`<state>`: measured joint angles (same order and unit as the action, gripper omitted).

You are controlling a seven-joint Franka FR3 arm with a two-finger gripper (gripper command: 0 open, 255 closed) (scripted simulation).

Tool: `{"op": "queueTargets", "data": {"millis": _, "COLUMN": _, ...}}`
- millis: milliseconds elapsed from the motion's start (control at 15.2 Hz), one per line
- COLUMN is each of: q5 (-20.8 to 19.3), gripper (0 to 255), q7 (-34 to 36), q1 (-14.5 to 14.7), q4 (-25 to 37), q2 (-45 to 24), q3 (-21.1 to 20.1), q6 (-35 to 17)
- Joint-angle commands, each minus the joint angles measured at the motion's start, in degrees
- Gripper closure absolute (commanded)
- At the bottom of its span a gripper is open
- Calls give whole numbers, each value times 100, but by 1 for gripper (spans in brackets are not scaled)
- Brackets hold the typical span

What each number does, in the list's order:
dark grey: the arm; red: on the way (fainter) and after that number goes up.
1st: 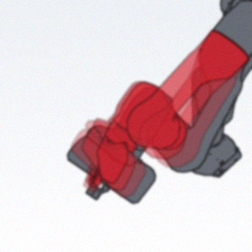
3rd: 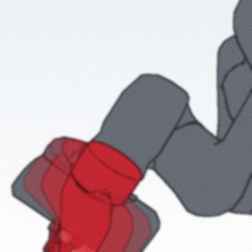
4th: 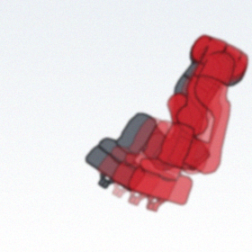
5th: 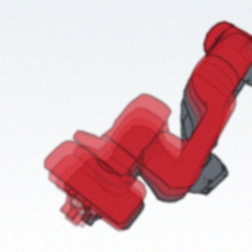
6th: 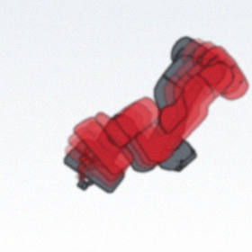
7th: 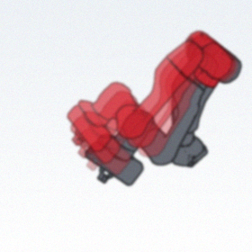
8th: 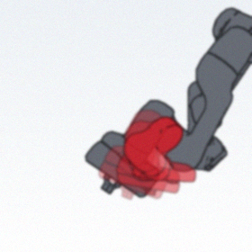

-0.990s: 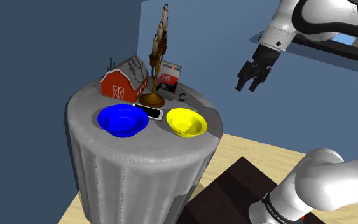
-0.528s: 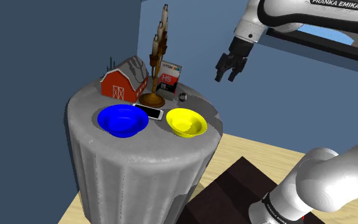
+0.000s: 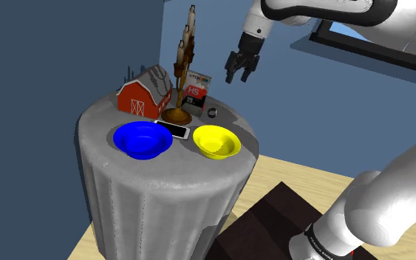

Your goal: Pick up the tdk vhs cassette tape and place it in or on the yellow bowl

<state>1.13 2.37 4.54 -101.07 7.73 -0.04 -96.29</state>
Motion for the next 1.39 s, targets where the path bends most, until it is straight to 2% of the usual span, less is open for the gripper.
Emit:
{"op": "queueTargets", "data": {"millis": 0, "q5": -62, "gripper": 0, "q7": -27, "q1": 54, "q4": 582, "q2": -527, "q3": -63, "q6": 36}}
{"op": "queueTargets", "data": {"millis": 330, "q5": -258, "gripper": 0, "q7": -130, "q1": 187, "q4": 2145, "q2": -1760, "q3": -185, "q6": 333}}
{"op": "queueTargets", "data": {"millis": 396, "q5": -268, "gripper": 0, "q7": -135, "q1": 196, "q4": 2228, "q2": -1821, "q3": -189, "q6": 353}}
{"op": "queueTargets", "data": {"millis": 858, "q5": -265, "gripper": 0, "q7": -133, "q1": 186, "q4": 1511, "q2": -1729, "q3": -184, "q6": -270}}
{"op": "queueTargets", "data": {"millis": 1320, "q5": -265, "gripper": 0, "q7": -133, "q1": 186, "q4": 1511, "q2": -1729, "q3": -184, "q6": -270}}
